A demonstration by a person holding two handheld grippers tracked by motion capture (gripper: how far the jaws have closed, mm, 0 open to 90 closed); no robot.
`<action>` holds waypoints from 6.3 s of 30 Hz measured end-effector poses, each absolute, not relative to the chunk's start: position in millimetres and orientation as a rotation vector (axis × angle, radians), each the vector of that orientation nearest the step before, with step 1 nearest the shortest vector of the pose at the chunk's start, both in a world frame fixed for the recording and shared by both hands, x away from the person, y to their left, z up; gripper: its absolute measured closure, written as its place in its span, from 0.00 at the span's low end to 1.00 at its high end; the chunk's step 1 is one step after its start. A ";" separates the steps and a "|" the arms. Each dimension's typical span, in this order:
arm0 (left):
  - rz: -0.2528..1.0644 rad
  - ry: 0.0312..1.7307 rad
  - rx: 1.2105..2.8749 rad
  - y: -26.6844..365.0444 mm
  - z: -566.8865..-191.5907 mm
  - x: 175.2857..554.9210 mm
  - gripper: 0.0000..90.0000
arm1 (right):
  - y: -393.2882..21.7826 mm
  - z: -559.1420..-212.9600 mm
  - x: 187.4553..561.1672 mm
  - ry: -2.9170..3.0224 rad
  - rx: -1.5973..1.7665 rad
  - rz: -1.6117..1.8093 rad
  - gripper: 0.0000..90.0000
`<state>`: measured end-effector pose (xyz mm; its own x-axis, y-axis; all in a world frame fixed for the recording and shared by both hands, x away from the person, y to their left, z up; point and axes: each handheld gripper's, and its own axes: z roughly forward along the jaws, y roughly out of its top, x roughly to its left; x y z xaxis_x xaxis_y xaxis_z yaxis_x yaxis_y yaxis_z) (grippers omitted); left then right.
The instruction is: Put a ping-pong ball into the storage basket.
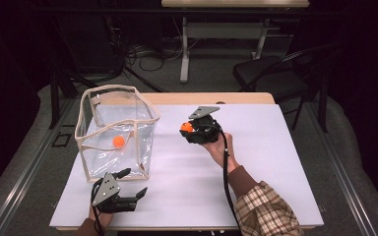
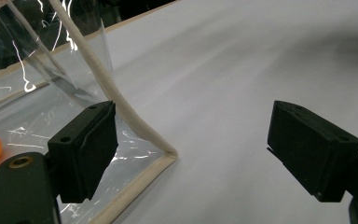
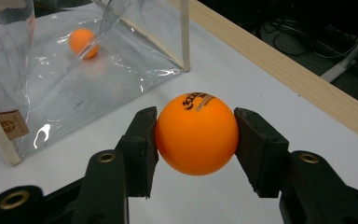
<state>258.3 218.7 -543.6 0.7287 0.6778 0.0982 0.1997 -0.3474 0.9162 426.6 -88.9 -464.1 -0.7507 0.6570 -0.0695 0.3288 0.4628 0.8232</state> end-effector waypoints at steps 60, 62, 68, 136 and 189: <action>0.582 0.676 1.897 218.8 -543.6 258.3 0.18 | -67.6 -425.6 442.8 2.376 0.774 1.173 0.57; 0.581 0.677 1.898 218.7 -543.6 258.3 0.18 | -66.4 -424.6 443.4 2.374 0.773 1.174 0.57; 0.582 0.676 1.898 218.8 -543.6 258.4 0.18 | -63.7 -421.4 445.2 2.375 0.761 1.172 0.57; 0.580 0.678 1.893 218.5 -543.6 258.2 0.18 | -42.6 -390.5 456.0 2.329 0.707 1.255 0.57; 0.579 0.674 1.896 218.1 -543.8 258.6 0.18 | -15.8 -366.9 460.7 2.312 0.657 1.308 0.57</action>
